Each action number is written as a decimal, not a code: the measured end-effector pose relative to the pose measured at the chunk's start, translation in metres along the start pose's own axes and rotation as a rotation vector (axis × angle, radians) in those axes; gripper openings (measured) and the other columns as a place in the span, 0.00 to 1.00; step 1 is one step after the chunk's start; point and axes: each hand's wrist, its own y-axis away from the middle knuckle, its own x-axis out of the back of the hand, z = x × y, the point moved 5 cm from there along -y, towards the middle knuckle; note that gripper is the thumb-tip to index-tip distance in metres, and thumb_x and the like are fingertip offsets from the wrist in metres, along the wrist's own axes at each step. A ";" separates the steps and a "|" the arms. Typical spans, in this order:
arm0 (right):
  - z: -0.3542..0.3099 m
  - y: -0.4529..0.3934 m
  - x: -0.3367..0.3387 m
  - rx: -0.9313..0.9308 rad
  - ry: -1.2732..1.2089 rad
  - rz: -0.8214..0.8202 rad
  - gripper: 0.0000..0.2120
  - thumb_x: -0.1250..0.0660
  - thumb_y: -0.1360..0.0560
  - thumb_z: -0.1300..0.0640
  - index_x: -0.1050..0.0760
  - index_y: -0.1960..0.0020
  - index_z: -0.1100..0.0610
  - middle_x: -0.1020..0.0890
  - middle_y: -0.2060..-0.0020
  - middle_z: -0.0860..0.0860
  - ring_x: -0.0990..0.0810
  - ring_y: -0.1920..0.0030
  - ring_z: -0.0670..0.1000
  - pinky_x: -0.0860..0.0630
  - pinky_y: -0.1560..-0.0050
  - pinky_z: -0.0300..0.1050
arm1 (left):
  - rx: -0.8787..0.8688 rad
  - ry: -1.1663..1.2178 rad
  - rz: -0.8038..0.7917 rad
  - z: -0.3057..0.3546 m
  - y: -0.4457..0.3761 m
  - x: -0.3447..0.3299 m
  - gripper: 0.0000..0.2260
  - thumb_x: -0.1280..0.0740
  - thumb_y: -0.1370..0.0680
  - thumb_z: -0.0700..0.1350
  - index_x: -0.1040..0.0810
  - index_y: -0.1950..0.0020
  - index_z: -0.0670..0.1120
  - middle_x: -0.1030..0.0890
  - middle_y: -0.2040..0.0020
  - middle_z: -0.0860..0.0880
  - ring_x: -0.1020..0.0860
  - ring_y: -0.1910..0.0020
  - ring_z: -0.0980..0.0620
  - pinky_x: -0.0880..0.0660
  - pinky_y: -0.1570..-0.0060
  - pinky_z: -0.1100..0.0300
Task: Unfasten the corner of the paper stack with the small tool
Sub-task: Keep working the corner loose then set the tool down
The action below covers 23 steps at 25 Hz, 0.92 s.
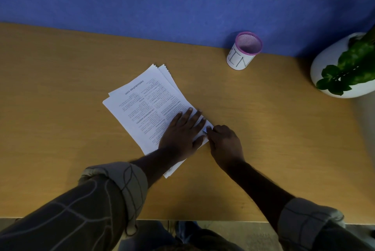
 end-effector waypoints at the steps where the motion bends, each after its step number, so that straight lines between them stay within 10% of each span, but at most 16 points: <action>1: -0.001 0.001 -0.002 -0.012 -0.006 0.004 0.10 0.32 0.25 0.61 0.21 0.44 0.61 0.18 0.56 0.56 0.20 0.57 0.54 0.22 0.58 0.47 | 0.001 0.000 0.002 0.000 0.000 0.000 0.25 0.46 0.16 0.59 0.35 0.21 0.50 0.38 0.19 0.46 0.43 0.19 0.44 0.41 0.22 0.42; 23: 0.009 -0.002 -0.008 -0.319 -0.332 0.129 0.06 0.36 0.22 0.59 0.21 0.49 0.56 0.19 0.57 0.52 0.25 0.63 0.46 0.31 0.66 0.34 | 0.026 0.038 -0.014 -0.001 -0.001 0.002 0.23 0.49 0.16 0.60 0.37 0.22 0.56 0.39 0.18 0.47 0.45 0.18 0.46 0.44 0.21 0.44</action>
